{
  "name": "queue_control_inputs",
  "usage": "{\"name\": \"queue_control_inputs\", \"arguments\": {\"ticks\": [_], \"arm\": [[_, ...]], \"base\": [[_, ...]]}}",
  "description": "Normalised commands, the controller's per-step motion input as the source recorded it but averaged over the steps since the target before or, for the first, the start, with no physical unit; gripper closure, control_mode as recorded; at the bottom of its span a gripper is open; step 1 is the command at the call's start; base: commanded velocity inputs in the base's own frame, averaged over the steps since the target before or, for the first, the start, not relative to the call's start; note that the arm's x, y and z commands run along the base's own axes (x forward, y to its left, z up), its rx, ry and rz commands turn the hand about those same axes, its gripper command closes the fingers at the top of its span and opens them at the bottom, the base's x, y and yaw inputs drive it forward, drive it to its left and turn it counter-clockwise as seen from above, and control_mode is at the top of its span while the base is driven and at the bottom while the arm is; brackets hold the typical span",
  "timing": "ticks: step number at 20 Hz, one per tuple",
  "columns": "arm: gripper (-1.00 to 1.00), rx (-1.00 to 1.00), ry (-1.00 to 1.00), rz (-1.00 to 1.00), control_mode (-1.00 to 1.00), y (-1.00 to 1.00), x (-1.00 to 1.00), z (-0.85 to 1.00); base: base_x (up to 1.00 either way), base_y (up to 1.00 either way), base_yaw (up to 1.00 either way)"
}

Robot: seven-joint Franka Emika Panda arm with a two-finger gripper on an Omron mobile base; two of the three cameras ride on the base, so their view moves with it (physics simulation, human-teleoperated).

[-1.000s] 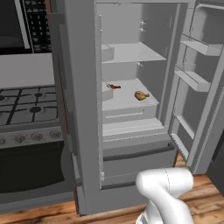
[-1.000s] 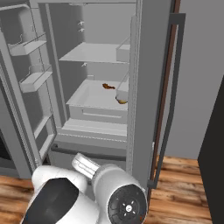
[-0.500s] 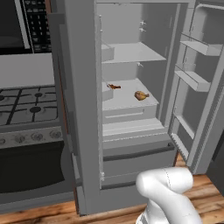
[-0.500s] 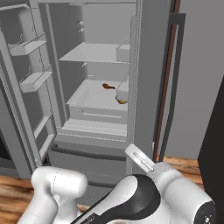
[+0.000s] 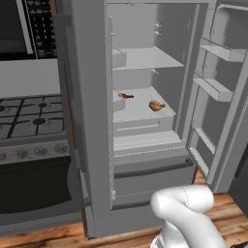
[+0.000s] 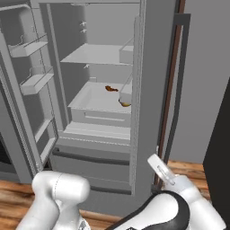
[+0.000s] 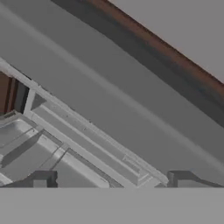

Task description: Place the chicken drumstick on the counter behind the older chicken drumstick on the same shelf of the fridge to maintain FIFO order. Close the fridge door when finished.

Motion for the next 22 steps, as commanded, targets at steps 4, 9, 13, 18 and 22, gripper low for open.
{"name": "queue_control_inputs", "arguments": {"ticks": [4,9,13,18,22], "arm": [[-1.0,0.18,-0.12,0.0,-1.0,-0.31,0.77,-0.15],[-1.0,0.19,-0.05,0.0,-1.0,-0.42,0.67,-0.17],[-1.0,0.19,-0.07,0.04,-1.0,-0.65,0.35,-0.15],[-1.0,0.15,-0.09,0.06,-1.0,-0.53,0.23,-0.19],[-1.0,0.14,-0.03,0.05,-1.0,-0.4,0.4,-0.14]], "base": [[0.0,0.0,0.0],[0.0,0.0,0.0],[0.0,0.0,0.0],[0.0,0.0,0.0],[0.0,0.0,0.0]]}}
